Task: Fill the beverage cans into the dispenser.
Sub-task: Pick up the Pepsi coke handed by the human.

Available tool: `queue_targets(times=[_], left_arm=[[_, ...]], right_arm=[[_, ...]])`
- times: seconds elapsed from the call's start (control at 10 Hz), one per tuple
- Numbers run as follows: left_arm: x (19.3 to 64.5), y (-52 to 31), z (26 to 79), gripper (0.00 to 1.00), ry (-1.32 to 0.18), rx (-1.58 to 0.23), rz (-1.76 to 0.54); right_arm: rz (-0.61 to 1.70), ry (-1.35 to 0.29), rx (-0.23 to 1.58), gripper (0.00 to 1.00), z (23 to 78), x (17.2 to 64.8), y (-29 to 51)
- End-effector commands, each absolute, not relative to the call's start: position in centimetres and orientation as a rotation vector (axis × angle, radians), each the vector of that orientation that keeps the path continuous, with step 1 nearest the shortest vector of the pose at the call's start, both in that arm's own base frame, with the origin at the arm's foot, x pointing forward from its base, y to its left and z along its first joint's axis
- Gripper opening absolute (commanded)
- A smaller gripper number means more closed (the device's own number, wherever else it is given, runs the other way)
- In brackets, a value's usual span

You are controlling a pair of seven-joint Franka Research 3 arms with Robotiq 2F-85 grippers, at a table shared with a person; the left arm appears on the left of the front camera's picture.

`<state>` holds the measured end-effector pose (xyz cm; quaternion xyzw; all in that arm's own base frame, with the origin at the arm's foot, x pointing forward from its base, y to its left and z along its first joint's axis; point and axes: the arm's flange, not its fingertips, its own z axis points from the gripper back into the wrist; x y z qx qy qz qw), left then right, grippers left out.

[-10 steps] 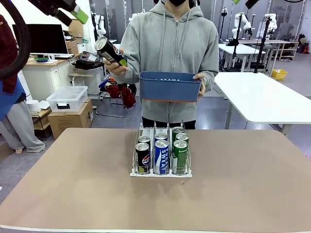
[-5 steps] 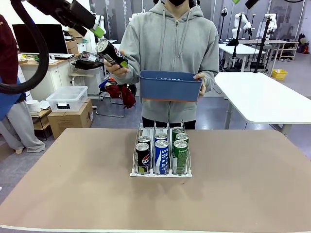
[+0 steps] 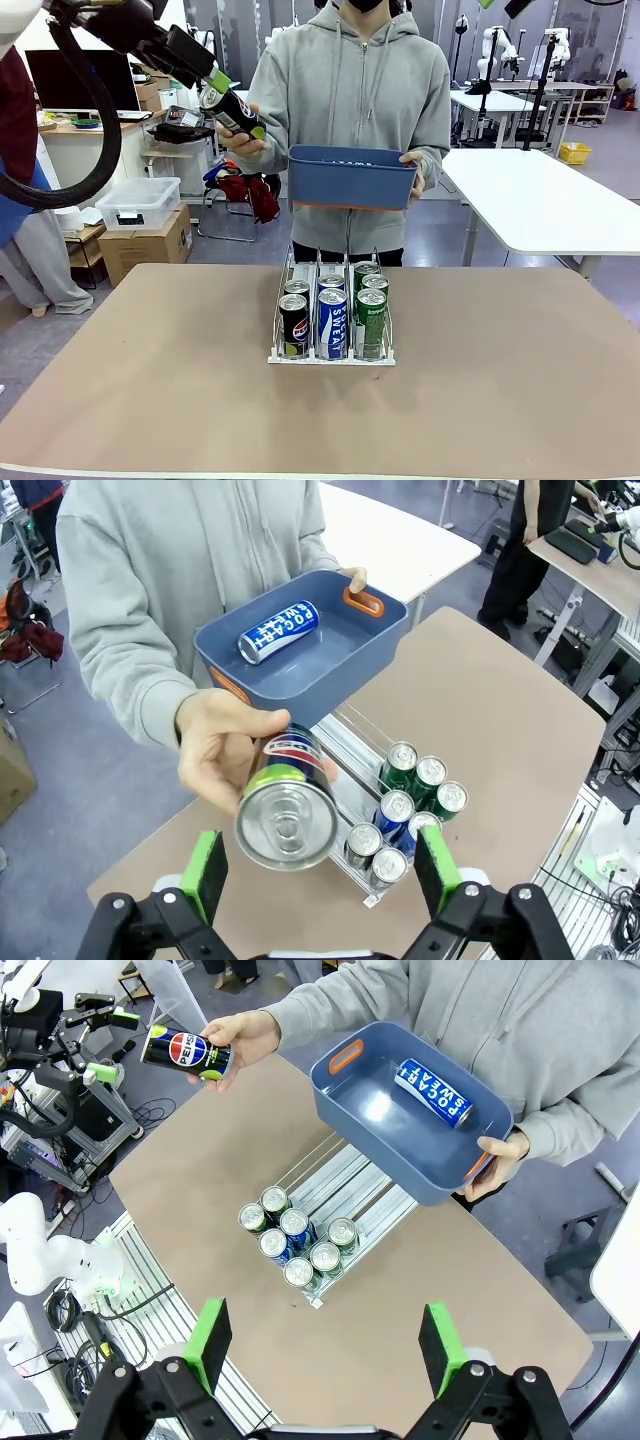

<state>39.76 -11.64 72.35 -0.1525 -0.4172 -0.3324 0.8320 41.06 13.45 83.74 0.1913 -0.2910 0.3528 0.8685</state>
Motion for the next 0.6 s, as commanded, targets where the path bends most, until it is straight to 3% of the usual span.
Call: queue_targets(times=[0.0,0.5], left_arm=[[40.0,-12.0,71.0,1.0,-0.93,-0.338,-0.687],[40.6,-11.8,71.5,1.0,-0.926,-0.305,-0.679]], right_arm=[[0.736,-0.601,0.404,1.0,83.6,40.9,13.2],[0.736,-0.601,0.404,1.0,83.6,40.9,13.2]])
